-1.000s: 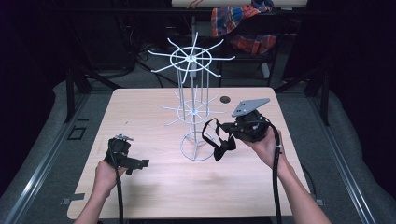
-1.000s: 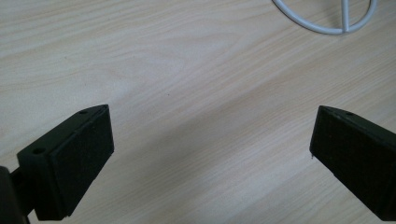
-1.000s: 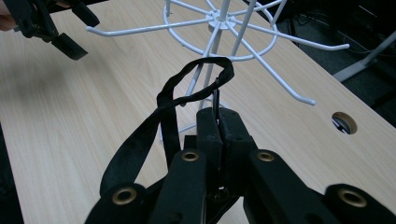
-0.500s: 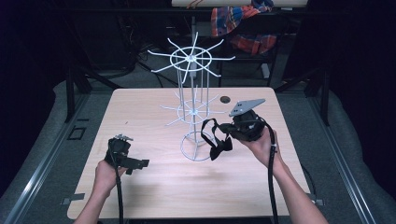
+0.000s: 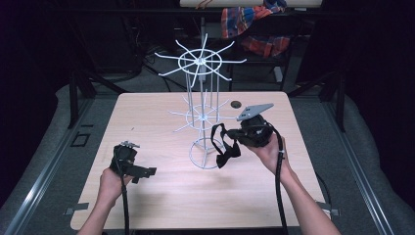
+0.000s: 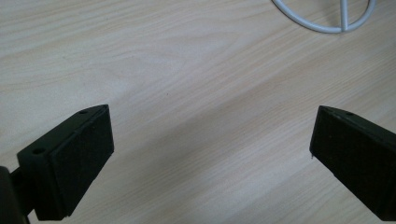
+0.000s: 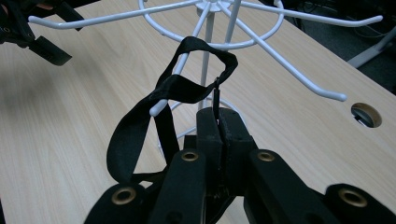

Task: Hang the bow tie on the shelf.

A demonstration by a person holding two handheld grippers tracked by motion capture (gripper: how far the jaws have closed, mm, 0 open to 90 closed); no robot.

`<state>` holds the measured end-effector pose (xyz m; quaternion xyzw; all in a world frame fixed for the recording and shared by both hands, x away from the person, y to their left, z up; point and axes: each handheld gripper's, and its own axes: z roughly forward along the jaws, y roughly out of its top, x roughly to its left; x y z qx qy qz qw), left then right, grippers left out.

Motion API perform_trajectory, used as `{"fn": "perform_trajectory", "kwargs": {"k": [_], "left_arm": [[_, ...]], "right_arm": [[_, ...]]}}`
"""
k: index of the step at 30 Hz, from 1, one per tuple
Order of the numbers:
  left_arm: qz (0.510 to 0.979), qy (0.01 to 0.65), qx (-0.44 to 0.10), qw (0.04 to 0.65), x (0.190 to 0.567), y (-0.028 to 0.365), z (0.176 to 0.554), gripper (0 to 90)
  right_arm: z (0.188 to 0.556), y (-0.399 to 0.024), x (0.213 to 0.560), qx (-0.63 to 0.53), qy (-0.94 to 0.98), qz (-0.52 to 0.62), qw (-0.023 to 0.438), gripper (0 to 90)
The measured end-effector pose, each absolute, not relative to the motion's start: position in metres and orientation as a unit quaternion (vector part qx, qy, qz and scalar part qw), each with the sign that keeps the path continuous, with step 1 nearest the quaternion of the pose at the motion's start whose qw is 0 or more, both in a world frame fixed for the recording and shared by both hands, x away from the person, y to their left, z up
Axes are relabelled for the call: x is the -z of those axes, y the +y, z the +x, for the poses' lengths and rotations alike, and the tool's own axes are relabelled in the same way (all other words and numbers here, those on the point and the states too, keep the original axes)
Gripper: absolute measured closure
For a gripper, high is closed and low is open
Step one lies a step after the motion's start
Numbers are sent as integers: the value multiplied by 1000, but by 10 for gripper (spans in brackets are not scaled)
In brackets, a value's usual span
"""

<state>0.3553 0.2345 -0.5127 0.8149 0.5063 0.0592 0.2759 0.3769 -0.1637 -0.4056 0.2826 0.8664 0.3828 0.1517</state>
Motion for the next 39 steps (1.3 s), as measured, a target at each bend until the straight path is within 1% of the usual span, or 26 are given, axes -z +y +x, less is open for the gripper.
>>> {"fn": "perform_trajectory", "kwargs": {"k": [25, 28, 39], "left_arm": [[816, 506, -58, 272, 513, 234, 355, 1], [817, 506, -58, 272, 513, 234, 356, 1], [816, 507, -60, 272, 513, 233, 355, 1]], "right_arm": [[388, -155, 424, -397, 859, 300, 118, 868], [388, -156, 424, -399, 858, 301, 115, 841], [386, -164, 420, -406, 853, 307, 117, 784]]}}
